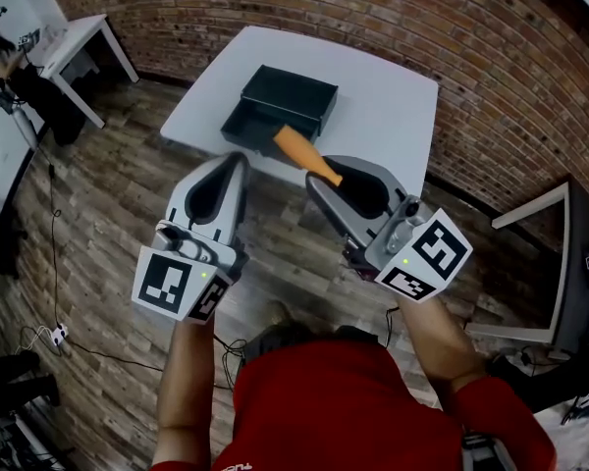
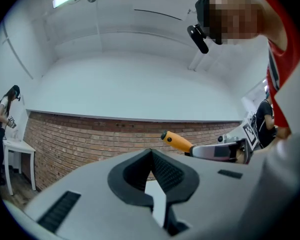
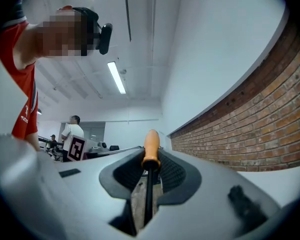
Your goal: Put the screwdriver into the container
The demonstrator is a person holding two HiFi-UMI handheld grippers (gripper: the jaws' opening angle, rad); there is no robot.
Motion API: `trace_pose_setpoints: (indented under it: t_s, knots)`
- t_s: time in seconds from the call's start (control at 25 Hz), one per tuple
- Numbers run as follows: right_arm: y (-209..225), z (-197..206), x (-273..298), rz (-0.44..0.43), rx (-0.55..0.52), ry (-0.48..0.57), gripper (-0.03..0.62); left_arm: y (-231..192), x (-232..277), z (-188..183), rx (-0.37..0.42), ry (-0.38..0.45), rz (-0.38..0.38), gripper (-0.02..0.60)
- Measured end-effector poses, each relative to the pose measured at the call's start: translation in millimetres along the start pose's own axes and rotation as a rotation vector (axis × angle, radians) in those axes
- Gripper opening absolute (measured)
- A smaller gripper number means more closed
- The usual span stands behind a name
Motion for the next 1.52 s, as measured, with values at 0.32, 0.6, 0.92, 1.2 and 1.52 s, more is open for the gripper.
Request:
trace_pose_setpoints:
  t_s: [0.32,0.6,0.92,1.2,1.52]
  knots:
    - [8,21,59,0.058,-0.027,-0.018,0.089,-68,7,4,-0.009,0.009,0.06,0.012]
    - [18,40,93,0.102,-0.05,-0.06,0.089,-113,19,18,-0.039,-0.002,0.088,0.012]
    - [54,46,114,0.129,-0.079,-0.101,0.089,-143,47,37,-0.063,-0.009,0.088,0.012]
    - [95,53,131,0.128,-0.107,-0.119,0.089,-170,80,54,-0.055,-0.021,0.069,0.012]
    - [145,58,148,0.129,-0.104,-0.135,0.089,-194,119,71,-0.046,-0.028,0.045,0.012]
Point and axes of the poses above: the fingertips, and each gripper's own axes: x forward along the fingers, y to its right, z out of its underside, the point moved 7 cm from there along -x, backward along the fingers, and after that the axes turned 8 degrees about y, right-handed, at the moved point
